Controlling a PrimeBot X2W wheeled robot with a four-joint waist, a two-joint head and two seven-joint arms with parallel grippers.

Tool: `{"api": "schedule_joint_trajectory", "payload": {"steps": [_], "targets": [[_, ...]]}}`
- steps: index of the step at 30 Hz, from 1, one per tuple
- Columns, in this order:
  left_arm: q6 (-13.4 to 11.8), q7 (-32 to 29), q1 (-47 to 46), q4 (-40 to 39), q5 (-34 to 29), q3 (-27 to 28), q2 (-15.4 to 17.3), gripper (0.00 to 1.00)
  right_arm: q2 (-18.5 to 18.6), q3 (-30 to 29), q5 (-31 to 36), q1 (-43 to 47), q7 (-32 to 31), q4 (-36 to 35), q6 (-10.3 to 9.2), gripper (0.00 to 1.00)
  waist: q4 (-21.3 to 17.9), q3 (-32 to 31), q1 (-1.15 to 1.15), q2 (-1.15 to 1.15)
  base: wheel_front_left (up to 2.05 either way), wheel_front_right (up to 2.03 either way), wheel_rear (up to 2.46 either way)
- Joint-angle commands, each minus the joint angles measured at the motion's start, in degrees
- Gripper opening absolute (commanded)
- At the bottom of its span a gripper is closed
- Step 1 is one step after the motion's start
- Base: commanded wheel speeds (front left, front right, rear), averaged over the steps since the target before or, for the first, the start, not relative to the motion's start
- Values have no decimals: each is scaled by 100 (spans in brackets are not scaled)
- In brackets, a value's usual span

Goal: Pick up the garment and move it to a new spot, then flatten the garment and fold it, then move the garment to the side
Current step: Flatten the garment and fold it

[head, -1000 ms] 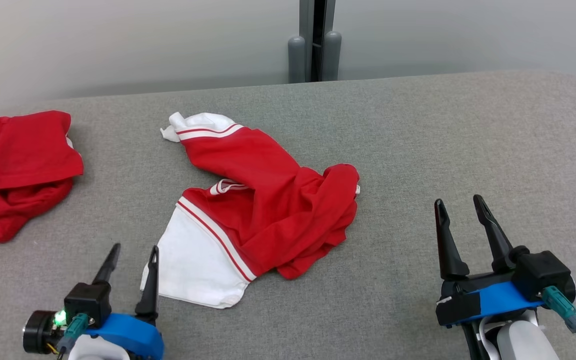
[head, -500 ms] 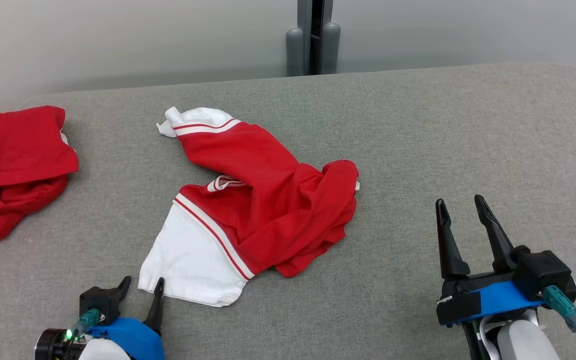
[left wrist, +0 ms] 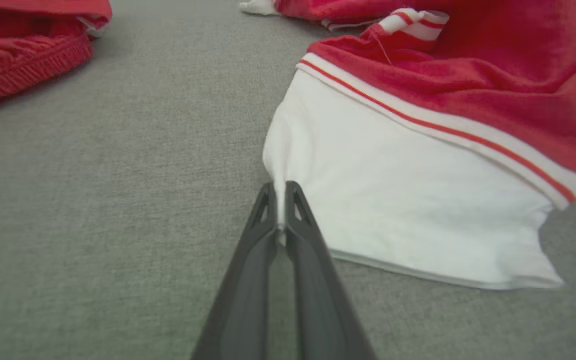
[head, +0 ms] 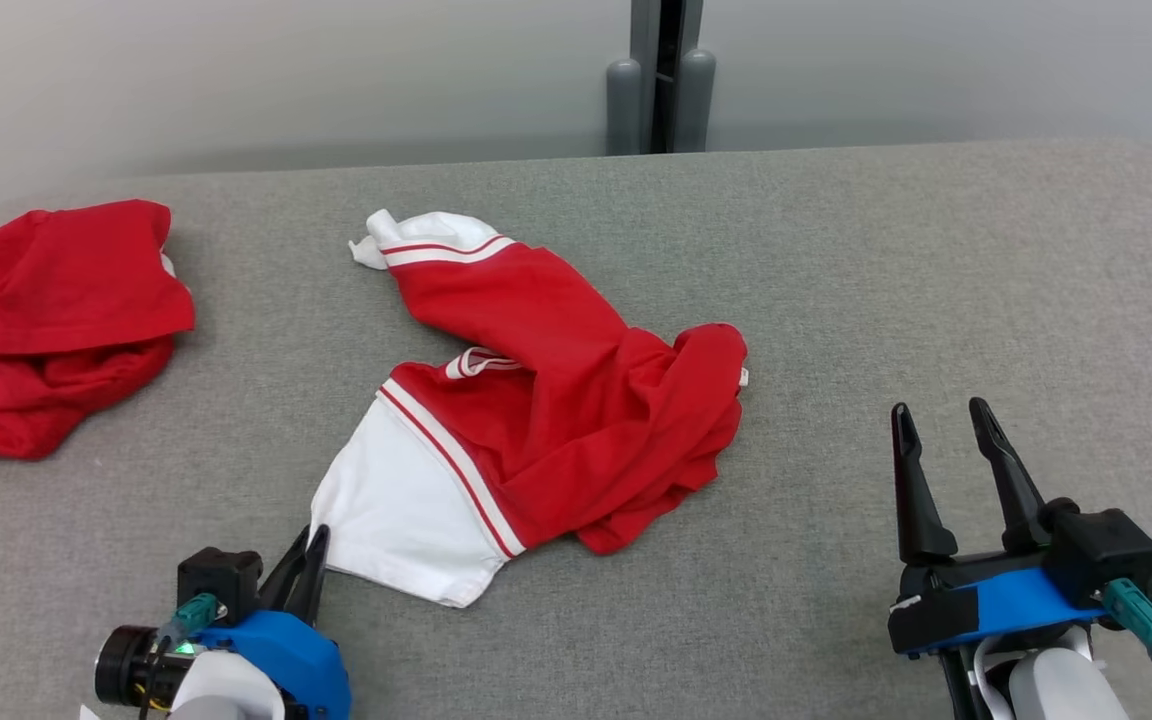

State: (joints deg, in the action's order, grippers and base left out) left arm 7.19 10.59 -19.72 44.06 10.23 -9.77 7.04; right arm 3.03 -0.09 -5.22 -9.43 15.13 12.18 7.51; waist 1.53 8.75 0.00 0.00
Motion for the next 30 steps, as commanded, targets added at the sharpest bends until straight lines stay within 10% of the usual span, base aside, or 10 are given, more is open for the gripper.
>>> {"api": "schedule_joint_trajectory", "payload": {"steps": [1,17,18,19,30], "targets": [[-49,29,63,-80,31,39,70,0,-5,-26,-40,67,1,10,-4,100,99,-48,0,0,0,0,0],[-492,-593,1530,-1505,529,486,329,1,-13,-143,-39,150,1,89,-4,100,584,-140,0,0,0,0,0],[-529,-523,1545,-1599,528,498,313,81,-13,-136,-34,142,1,93,-3,100,595,-139,0,0,0,0,0],[-566,-418,1568,-1760,506,469,256,100,-14,-123,-22,127,1,102,-4,100,608,-142,0,0,0,0,0],[-712,435,1162,-2527,170,304,44,100,46,-102,-22,67,1,138,-3,100,473,-141,0,0,0,0,0]]}}
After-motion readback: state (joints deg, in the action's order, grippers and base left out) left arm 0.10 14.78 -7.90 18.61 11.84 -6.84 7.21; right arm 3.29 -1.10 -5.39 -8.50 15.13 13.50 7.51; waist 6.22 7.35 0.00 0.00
